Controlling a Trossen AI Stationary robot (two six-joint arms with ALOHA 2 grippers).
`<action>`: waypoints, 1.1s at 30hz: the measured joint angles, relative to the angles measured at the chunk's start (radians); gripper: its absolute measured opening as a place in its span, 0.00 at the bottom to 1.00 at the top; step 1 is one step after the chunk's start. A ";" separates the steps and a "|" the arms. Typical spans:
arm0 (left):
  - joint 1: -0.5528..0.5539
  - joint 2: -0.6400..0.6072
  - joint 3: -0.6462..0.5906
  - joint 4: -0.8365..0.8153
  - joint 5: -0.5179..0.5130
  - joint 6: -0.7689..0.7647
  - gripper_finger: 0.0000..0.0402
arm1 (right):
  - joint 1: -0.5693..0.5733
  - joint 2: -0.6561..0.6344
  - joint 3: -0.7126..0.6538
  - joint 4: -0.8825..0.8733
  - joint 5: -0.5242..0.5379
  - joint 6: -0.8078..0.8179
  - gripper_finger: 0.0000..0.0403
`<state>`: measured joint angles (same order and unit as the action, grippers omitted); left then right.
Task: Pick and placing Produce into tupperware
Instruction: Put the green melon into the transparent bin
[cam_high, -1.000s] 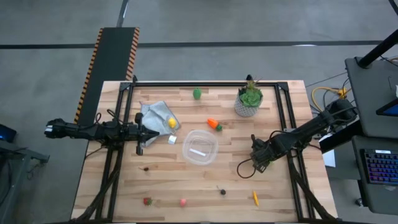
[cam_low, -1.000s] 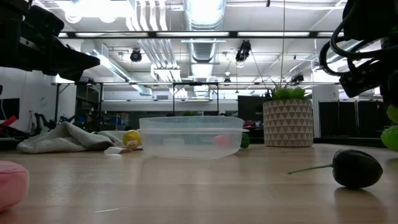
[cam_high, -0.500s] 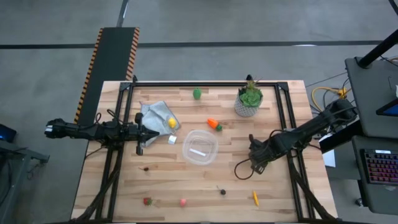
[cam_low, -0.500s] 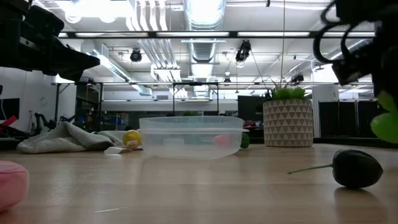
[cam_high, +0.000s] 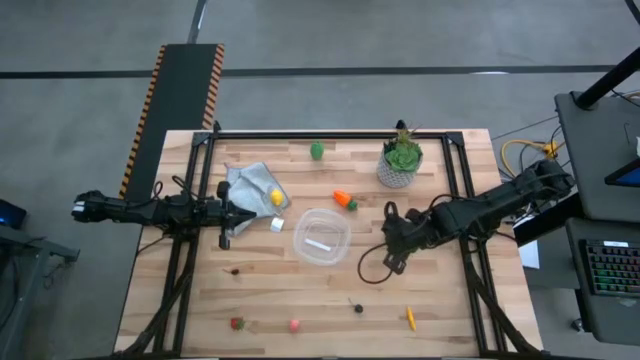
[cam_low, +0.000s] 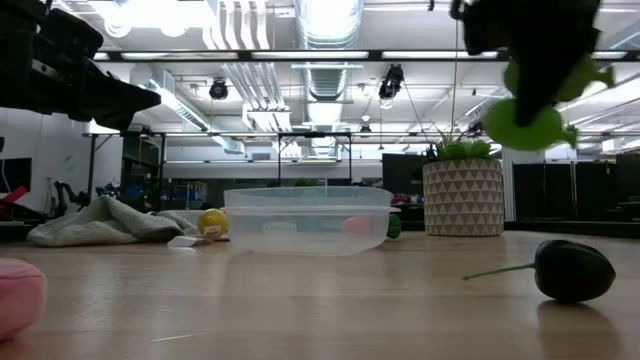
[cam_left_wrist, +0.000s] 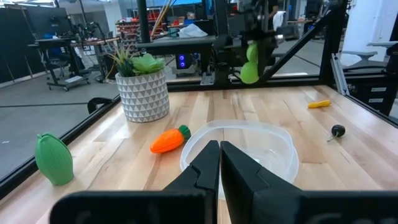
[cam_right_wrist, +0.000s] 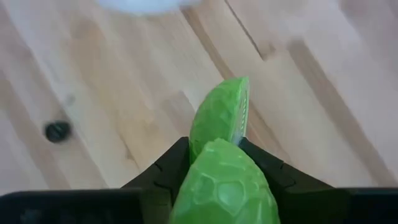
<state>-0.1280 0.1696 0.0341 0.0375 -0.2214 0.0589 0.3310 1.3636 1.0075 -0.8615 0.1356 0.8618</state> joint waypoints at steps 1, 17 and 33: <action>0.000 0.000 0.000 0.001 0.000 0.000 0.00 | -0.013 0.011 0.022 0.000 0.001 -0.025 0.27; 0.000 0.000 0.000 0.003 0.003 0.000 0.00 | -0.234 0.427 0.476 0.031 -0.002 -0.510 0.27; 0.000 0.000 0.000 -0.003 0.006 0.000 0.00 | -0.254 0.665 0.634 0.054 -0.009 -0.586 0.27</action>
<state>-0.1284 0.1696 0.0341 0.0347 -0.2150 0.0586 0.0770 2.0282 1.6418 -0.8076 0.1262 0.2758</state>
